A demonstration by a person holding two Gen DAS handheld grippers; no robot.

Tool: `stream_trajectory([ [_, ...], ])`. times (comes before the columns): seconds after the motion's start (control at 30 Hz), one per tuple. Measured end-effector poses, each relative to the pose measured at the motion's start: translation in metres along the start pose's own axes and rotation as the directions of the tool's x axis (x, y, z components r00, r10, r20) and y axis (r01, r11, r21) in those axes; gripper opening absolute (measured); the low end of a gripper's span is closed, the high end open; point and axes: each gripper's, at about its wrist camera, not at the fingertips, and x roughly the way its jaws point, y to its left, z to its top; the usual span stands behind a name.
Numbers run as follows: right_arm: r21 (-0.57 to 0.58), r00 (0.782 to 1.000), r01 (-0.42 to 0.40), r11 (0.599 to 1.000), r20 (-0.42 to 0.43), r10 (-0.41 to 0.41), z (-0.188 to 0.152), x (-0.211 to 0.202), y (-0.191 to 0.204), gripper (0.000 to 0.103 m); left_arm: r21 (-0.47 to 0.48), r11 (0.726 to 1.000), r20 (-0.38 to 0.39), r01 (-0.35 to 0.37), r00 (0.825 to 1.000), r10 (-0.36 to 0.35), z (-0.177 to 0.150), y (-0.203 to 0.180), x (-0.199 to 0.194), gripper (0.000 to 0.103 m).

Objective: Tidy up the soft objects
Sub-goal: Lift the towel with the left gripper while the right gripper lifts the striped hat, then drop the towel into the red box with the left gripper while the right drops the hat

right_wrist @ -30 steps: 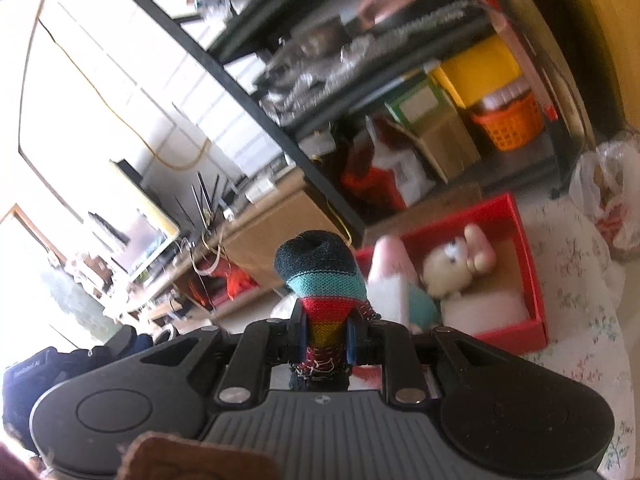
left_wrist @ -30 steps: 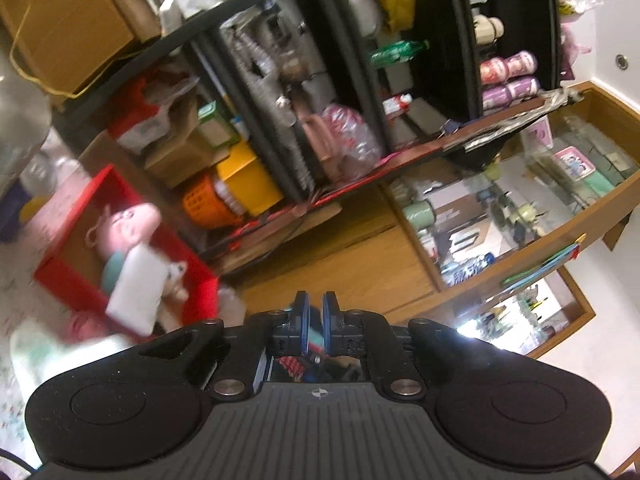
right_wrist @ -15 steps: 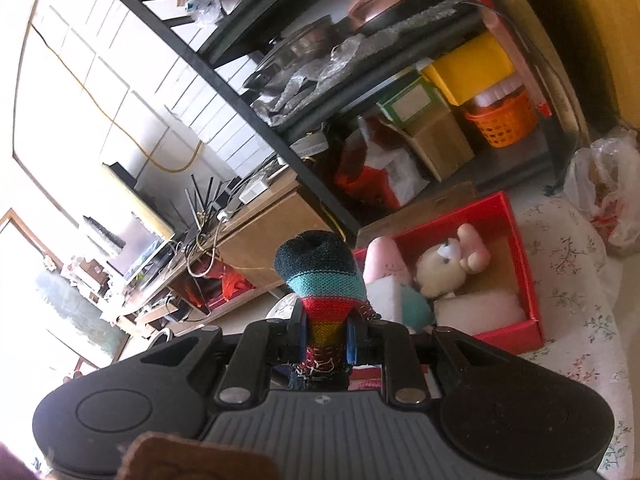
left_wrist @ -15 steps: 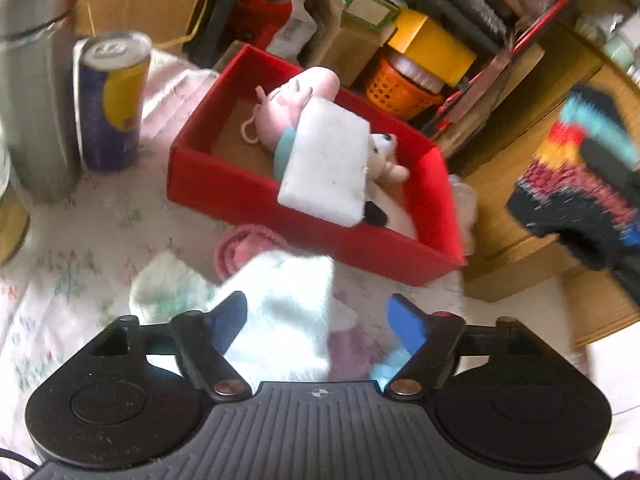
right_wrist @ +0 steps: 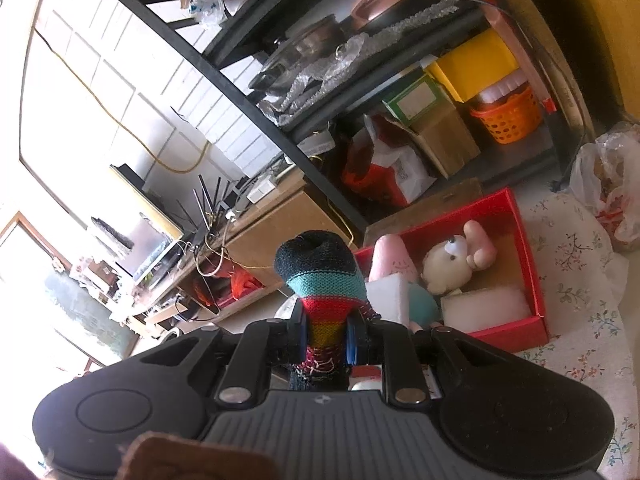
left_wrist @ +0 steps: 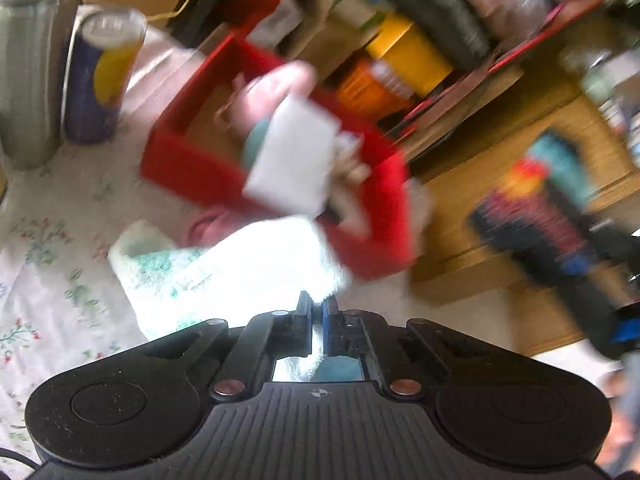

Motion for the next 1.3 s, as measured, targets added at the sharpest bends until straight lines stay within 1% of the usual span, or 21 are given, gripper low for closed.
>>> stream_trajectory([
  [0.1,0.004,1.0,-0.002,1.0,0.011,0.002,0.001,-0.001,0.0,0.0,-0.039,0.996,0.036,0.086,0.996,-0.085,0.006,0.001,-0.02,0.0],
  [0.17,0.007,1.0,-0.003,1.0,0.02,0.003,0.002,-0.002,0.0,0.0,-0.065,0.989,0.062,0.135,0.989,-0.131,0.009,0.004,-0.029,0.0],
  [0.27,0.012,0.999,-0.006,1.0,0.034,0.005,0.003,-0.004,0.0,0.0,-0.072,0.979,0.114,0.192,0.976,-0.183,0.014,-0.001,-0.048,0.0],
  [0.37,0.016,0.999,-0.011,1.0,0.052,0.01,0.005,-0.006,0.0,0.0,-0.059,0.962,0.171,0.266,0.952,-0.253,0.024,-0.01,-0.062,0.0],
  [0.53,0.018,0.997,-0.02,1.0,0.081,0.019,0.007,-0.009,0.002,0.0,-0.002,0.941,0.261,0.338,0.909,-0.326,0.036,-0.03,-0.09,0.0],
  [0.57,0.018,0.996,-0.022,1.0,0.087,0.021,0.008,-0.01,0.003,0.0,0.013,0.939,0.275,0.344,0.902,-0.334,0.038,-0.034,-0.094,0.0],
  [0.67,0.012,0.993,-0.032,0.999,0.117,0.03,0.012,-0.014,0.005,0.0,0.046,0.938,0.307,0.344,0.888,-0.341,0.042,-0.043,-0.101,0.0],
  [0.77,-0.001,0.986,-0.036,0.999,0.16,0.036,0.019,-0.021,0.01,0.0,0.055,0.937,0.327,0.345,0.881,-0.344,0.048,-0.047,-0.103,0.0],
  [0.87,-0.022,0.98,-0.027,0.999,0.196,0.031,0.025,-0.026,0.016,0.0,0.065,0.945,0.344,0.322,0.881,-0.324,0.052,-0.05,-0.103,0.0],
  [0.97,-0.045,0.976,0.001,0.999,0.219,0.009,0.03,-0.026,0.02,0.0,0.077,0.948,0.357,0.307,0.88,-0.314,0.059,-0.055,-0.101,0.0],
  [1.3,-0.091,0.971,0.056,0.994,0.239,-0.033,0.039,-0.015,0.027,0.0,0.112,0.96,0.393,0.255,0.876,-0.279,0.08,-0.071,-0.088,0.0],
])
